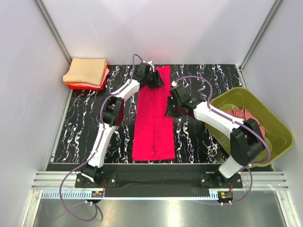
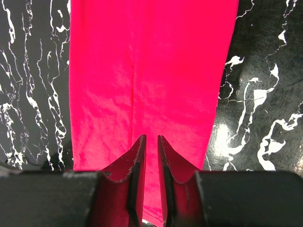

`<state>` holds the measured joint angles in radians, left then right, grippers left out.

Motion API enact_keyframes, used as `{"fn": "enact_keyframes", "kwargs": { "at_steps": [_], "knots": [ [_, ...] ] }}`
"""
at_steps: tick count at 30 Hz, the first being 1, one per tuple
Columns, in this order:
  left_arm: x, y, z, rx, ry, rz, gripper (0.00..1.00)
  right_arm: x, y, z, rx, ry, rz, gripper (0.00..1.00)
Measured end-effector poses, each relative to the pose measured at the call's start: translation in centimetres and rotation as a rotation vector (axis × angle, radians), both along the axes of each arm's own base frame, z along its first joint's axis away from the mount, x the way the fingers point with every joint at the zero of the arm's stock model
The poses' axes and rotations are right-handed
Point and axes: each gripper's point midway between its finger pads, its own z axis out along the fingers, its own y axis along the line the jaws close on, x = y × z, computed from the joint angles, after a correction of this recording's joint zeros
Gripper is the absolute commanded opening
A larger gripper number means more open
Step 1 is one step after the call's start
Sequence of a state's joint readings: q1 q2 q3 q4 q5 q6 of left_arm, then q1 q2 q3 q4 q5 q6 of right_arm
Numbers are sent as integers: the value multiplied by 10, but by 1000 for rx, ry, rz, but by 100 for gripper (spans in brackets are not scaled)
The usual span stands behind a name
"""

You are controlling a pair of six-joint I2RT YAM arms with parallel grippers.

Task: Fold and stack the t-shirts
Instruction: Fold the tshirt

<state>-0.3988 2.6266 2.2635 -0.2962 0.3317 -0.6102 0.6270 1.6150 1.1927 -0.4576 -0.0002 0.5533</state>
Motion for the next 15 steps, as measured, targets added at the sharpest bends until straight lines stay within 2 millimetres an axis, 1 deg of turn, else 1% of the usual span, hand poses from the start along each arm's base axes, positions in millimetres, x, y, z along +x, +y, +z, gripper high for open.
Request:
{"fn": "enact_keyframes", "kwargs": {
  "at_steps": [1,3,4,5,6,7,8,10,12,13,14,15],
  "knots": [
    [0,1,2,-7,-1,-6,51,0,0,2,1,-3,1,23],
    [-4,9,6,-13,16,-8,52,-1,-2,7,5,-14,4,22],
    [-6,14,8,-13,25,-6,52,-2,-3,10,11,-21,5,18],
    [-8,22,15,-16,30,0,52,-5,-4,14,15,-25,6,16],
    [-8,30,27,-21,27,6,53,-9,-5,17,23,-27,8,13],
    [-9,38,42,-27,15,13,53,-13,-7,18,34,-25,6,9],
    [-12,46,58,-31,5,19,53,-21,-11,17,41,-13,0,6],
    [-24,63,103,-47,-42,31,53,-38,-18,8,45,26,-15,5],
    [-55,81,149,-56,-94,38,53,-62,-25,-12,32,92,-36,4],
    [-76,88,169,-57,-116,34,53,-77,-25,-24,14,133,-39,4],
    [-94,91,183,-61,-138,27,52,-93,-24,-34,-5,171,-36,3],
    [-116,94,197,-66,-160,16,52,-108,-20,-43,-19,204,-22,3]
  ]
}}
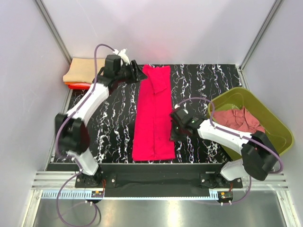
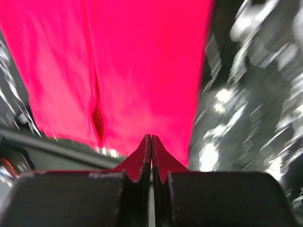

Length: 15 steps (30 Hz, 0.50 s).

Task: Fold and stack the t-shirts
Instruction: Fold the tshirt

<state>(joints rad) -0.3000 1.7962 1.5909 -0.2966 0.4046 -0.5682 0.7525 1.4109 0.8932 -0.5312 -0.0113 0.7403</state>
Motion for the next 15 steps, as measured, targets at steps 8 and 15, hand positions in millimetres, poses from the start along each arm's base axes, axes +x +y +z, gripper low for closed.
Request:
{"fn": "enact_keyframes", "kwargs": {
  "at_steps": [8,15],
  "knots": [
    [-185,-10,-107,102,205,-184,44,-58,7,-31,-62,117,-27,0],
    [-297,1,-180,209,376,-294,21,-65,2,-41,-82,132,-77,0]
  ]
}}
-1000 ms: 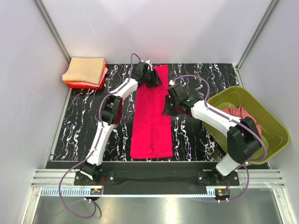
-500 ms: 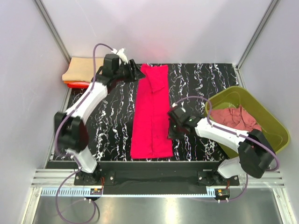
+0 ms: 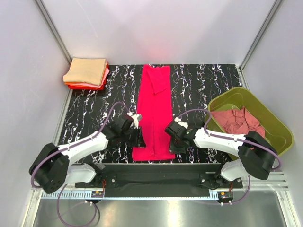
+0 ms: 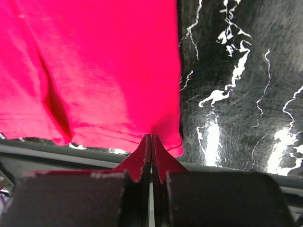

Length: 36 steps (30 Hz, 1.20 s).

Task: Fold and stack the t-shirts
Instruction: Fold the tshirt

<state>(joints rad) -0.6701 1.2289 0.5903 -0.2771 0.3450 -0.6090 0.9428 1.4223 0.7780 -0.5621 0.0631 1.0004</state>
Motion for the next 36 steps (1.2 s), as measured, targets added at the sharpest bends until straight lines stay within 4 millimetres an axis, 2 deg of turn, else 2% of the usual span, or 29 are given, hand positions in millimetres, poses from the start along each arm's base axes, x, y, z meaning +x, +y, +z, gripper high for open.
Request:
{"fn": "enact_keyframes", "kwargs": {
  "at_steps": [5,10,13,19,24,27,30,33,36],
  "knots": [
    [-6,-10,0,-28,-26,-15,15,-7,-4,-20,-31,36,-18,0],
    [-9,-23,-1,-49,-36,-36,10,-6,0,-19,-12,28,-27,0],
    [-17,-30,-11,-38,-15,-54,8,-6,0,-18,-5,23,-31,0],
    [-47,-37,-42,18,64,-88,6,-7,-5,-15,-17,21,-32,0],
    [-50,-41,-42,22,58,-67,16,-5,-5,-5,-22,6,-30,0],
    [-47,-31,-36,65,35,-32,24,4,8,9,17,-25,-16,0],
    [-37,-21,-13,92,-25,13,28,11,25,24,75,-51,6,0],
    [-23,-15,18,52,-101,68,28,21,47,37,144,-77,29,0],
    [-10,0,31,32,-136,140,28,27,65,38,183,-87,48,0]
  ]
}}
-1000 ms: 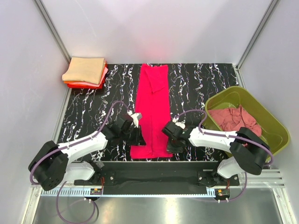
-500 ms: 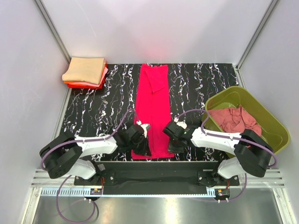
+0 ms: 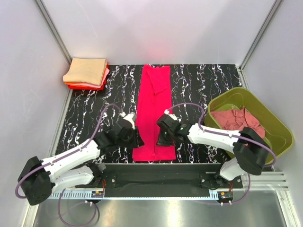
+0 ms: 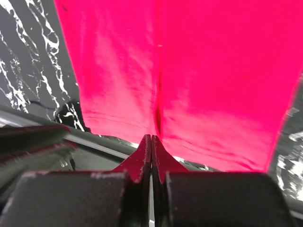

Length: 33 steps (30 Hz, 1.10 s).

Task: Fold and stack the t-shirts
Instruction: Fold the tshirt

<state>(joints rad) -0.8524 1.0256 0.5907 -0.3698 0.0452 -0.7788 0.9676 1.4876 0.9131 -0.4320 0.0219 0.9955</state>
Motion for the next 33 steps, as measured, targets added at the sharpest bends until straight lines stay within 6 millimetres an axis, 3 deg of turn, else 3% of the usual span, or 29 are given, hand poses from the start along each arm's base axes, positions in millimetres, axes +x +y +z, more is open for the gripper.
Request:
{"fn": "enact_keyframes", "kwargs": {
  "at_steps": [4,11,15,23,33],
  "knots": [
    [1,23,-20,33,31,61,26,0,14,-13,14,28,29,1],
    [-32,53,-75,133,157,78,22,-9,24,-42,7,88,68,0],
    [-31,49,-74,102,155,82,23,-14,16,-56,-16,109,63,0],
    [-38,45,-71,76,175,50,31,-17,19,-54,4,116,73,5],
    [-41,52,-61,100,173,53,42,-22,4,-8,53,64,55,27]
  ]
}}
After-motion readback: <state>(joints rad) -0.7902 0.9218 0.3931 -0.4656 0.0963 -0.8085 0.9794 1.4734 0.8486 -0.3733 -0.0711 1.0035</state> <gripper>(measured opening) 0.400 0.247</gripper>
